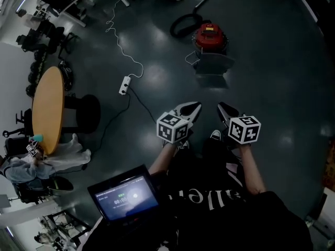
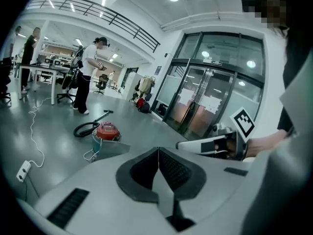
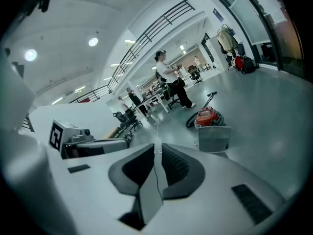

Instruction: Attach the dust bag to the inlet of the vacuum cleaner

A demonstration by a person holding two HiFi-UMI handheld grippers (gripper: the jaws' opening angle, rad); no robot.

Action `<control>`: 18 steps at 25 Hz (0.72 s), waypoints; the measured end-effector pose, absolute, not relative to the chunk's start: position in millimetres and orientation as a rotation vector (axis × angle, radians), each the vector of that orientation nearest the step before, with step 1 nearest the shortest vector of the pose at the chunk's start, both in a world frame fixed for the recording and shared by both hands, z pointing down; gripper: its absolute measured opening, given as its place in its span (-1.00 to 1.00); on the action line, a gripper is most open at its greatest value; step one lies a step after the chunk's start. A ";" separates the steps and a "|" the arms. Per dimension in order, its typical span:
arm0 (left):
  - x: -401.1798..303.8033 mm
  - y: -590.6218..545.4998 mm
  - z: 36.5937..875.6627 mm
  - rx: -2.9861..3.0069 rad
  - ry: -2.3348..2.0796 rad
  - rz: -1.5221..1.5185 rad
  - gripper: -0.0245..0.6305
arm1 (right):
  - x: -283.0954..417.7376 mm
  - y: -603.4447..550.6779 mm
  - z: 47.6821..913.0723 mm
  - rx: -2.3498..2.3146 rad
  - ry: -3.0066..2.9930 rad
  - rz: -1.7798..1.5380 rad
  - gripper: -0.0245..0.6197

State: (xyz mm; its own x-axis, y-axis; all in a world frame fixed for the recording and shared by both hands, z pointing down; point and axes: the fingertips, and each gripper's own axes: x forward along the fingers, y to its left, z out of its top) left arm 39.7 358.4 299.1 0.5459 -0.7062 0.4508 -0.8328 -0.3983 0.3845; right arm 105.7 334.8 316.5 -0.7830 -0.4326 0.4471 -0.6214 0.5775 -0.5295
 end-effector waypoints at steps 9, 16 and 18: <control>-11.9 413.9 305.7 2.250 -1.181 0.319 -0.90 | 43.8 385.5 320.7 0.879 -2.524 0.942 -0.74; -67.7 450.1 302.9 2.287 -1.130 0.275 -0.90 | -10.7 429.2 312.2 0.950 -2.509 0.914 -0.74; -77.6 457.6 305.0 2.303 -1.107 0.261 -0.90 | -22.1 438.2 312.8 0.979 -2.511 0.920 -0.74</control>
State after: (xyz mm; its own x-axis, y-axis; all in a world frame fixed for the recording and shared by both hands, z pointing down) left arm -77.6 457.6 305.0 0.6392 -0.6560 0.4014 -0.7662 -0.4981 0.4060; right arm -22.1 438.2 312.8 -0.7261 -0.4995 0.4725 -0.6865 0.5647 -0.4581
